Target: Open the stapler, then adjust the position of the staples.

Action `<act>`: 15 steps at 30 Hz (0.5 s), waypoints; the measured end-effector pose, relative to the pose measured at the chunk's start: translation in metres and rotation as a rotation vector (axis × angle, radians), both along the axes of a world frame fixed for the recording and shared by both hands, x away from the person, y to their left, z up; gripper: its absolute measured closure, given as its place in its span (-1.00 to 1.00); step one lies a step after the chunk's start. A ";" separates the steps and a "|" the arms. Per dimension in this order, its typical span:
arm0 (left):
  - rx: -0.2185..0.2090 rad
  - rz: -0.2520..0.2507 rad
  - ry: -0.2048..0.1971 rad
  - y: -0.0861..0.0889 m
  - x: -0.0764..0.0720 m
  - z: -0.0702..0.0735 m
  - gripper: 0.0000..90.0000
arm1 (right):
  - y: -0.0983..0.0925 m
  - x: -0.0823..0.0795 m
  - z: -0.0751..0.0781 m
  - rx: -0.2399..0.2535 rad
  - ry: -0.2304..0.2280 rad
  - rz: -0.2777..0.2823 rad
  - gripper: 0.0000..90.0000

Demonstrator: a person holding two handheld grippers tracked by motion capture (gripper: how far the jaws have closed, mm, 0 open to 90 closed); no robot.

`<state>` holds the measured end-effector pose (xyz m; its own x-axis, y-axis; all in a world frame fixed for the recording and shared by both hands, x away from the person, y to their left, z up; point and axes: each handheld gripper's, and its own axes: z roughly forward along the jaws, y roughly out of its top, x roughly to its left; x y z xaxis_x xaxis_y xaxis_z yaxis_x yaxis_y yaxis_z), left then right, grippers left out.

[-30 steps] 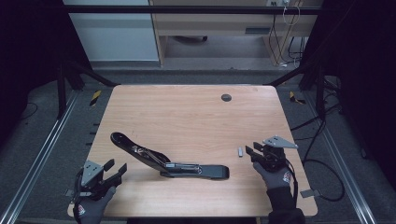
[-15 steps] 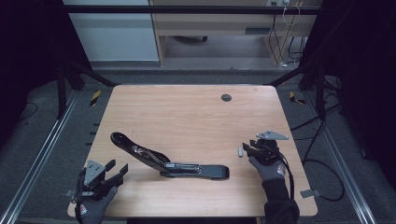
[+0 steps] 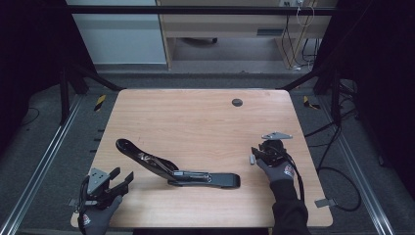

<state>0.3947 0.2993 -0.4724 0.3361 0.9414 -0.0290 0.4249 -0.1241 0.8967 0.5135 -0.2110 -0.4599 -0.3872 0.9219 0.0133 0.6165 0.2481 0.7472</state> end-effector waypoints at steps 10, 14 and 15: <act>0.002 0.001 0.005 0.000 0.000 -0.001 -0.05 | 0.003 0.016 0.003 -0.039 0.048 -0.016 0.42; 0.004 -0.003 0.006 -0.001 0.000 -0.001 -0.05 | 0.009 0.019 -0.003 -0.049 0.090 -0.017 0.47; 0.004 -0.003 0.006 -0.001 0.000 -0.001 -0.05 | 0.009 0.019 -0.003 -0.049 0.090 -0.017 0.47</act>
